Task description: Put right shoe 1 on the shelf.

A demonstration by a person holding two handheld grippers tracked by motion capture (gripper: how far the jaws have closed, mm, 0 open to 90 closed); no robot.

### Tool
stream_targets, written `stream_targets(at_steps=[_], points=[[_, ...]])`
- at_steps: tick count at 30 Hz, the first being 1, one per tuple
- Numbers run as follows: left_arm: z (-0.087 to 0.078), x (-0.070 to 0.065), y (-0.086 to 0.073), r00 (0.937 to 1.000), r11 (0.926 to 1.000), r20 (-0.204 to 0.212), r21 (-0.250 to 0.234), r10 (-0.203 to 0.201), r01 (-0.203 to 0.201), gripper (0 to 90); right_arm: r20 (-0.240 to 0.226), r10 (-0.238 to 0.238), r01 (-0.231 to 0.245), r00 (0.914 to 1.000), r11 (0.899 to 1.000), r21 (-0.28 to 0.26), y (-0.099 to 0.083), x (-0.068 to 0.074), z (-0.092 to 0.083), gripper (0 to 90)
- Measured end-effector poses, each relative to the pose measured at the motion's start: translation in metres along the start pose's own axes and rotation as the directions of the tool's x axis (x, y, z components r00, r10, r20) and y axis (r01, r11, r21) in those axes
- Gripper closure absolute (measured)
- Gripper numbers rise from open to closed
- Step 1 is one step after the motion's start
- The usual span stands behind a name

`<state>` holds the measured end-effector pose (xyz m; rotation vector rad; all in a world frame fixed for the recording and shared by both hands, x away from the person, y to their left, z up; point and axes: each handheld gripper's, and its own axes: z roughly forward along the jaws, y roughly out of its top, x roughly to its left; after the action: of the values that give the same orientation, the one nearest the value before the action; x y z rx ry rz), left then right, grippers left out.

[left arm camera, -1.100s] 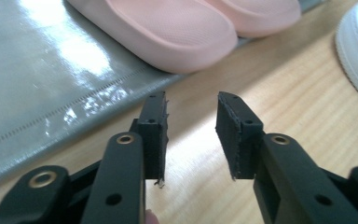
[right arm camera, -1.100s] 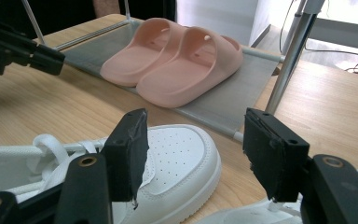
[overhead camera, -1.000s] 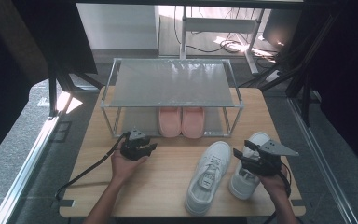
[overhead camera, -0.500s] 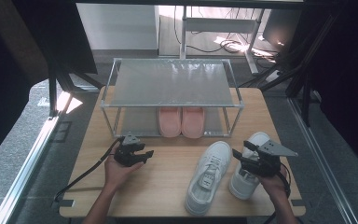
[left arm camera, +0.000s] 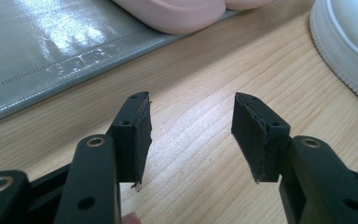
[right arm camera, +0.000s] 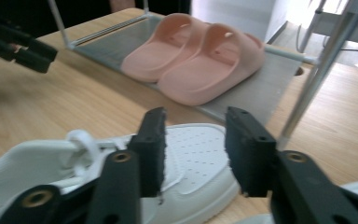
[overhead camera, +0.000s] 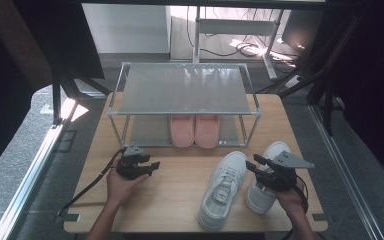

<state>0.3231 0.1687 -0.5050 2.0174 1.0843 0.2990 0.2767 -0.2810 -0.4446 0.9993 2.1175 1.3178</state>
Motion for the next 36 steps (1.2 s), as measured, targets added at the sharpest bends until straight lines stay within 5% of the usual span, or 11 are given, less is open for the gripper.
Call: stream_targets(at_steps=[11, 26, 36], points=[[-0.008, 0.004, 0.002, 1.0000, 0.9999, -0.002, -0.016, 0.003, -0.003, 47.9, -0.152, -0.068, 0.079, 0.9860, 0.995, 0.063, 0.012, 0.045, 0.013, 89.9], [-0.009, 0.004, 0.002, 1.0000, 0.9999, -0.004, -0.011, -0.001, 0.001, 47.8, -0.279, -0.105, 0.145, 0.9544, 0.982, 0.124, 0.011, 0.091, 0.035, 90.0], [-0.004, 0.003, 0.000, 0.9999, 0.9999, -0.010, 0.014, 0.009, -0.008, 47.4, -0.272, -0.103, 0.142, 0.9568, 0.982, 0.128, 0.011, 0.092, 0.034, 90.0]])
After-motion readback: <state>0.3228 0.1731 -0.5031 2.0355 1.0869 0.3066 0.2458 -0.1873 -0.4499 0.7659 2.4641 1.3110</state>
